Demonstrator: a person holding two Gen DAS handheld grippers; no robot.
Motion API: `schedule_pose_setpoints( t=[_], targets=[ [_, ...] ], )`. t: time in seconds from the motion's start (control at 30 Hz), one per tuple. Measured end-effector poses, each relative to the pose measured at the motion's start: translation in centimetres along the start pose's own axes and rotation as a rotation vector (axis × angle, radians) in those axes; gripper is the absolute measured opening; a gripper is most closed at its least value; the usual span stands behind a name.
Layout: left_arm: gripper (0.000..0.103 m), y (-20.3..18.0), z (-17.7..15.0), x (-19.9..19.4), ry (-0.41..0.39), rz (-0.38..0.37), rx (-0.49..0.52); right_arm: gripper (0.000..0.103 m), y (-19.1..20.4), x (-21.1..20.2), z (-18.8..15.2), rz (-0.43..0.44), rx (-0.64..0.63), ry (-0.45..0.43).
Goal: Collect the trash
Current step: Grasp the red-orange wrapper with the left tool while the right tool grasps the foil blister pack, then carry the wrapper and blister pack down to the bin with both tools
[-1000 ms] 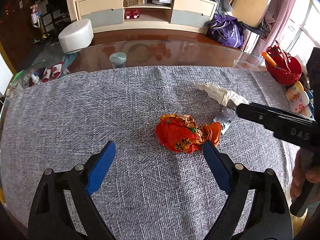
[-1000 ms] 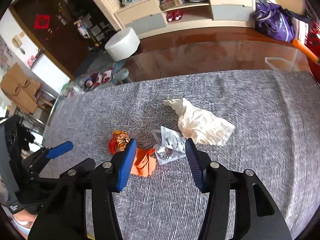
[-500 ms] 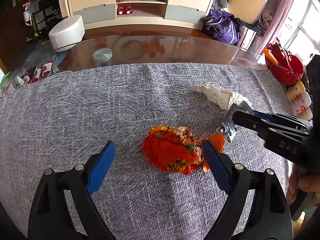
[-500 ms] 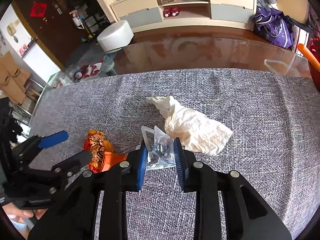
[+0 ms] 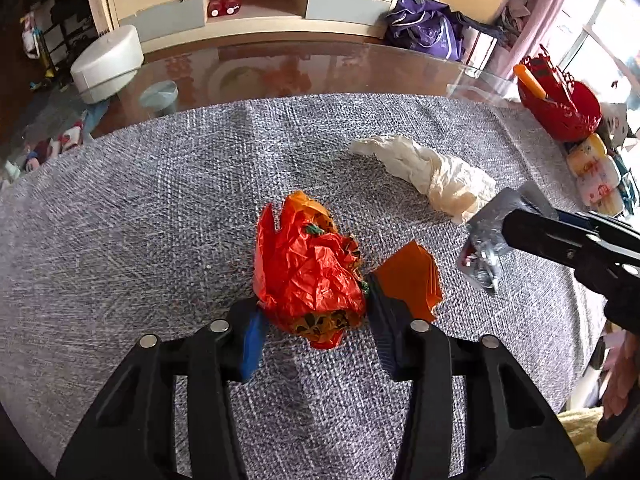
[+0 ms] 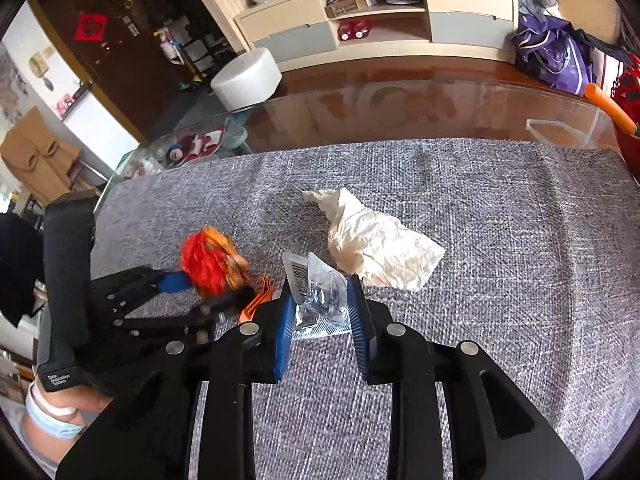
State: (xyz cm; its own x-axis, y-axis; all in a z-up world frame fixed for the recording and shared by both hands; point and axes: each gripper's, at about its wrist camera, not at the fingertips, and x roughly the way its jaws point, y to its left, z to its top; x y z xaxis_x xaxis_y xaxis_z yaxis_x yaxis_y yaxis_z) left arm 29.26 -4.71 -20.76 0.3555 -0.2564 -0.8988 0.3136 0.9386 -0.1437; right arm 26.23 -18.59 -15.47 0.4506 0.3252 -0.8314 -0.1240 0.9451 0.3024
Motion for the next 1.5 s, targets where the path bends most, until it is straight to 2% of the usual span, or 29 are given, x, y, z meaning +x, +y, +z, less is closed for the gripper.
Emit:
schedule_pose_setpoints(
  t=[0.17,0.43,0.67,0.87,1.17,1.5],
  targets=[
    [0.040,0.1,-0.4,-2.2,-0.034,0.009,0.003,0.027,0.3,-1.4,-0.4,0.000,-0.016,-0.014],
    [0.039,-1.1,-2.6,-8.8,-0.115,0.031,0.021,0.027,2.5,-5.6,-2.2,0.004,-0.036,-0.075],
    [0.039,-3.3,-6.7,-14.9,-0.171,0.055,0.056,0.027,4.5,-9.5,-5.0,0.046,-0.036,-0.142],
    [0.039,-4.4,-11.5,-18.2,-0.206,0.041,0.029,0.027,5.2,-11.8,-8.8,0.063,-0.025,-0.175],
    [0.039,-4.4,-20.2,-18.7,-0.195,0.016,-0.023,0.027,6.2,-12.8,-15.9,0.054,-0.053,-0.155],
    [0.039,-5.0,-27.5,-15.6,-0.116,0.003,-0.058,0.027,5.8,-9.3,-22.1,0.072,-0.010,-0.057]
  ],
)
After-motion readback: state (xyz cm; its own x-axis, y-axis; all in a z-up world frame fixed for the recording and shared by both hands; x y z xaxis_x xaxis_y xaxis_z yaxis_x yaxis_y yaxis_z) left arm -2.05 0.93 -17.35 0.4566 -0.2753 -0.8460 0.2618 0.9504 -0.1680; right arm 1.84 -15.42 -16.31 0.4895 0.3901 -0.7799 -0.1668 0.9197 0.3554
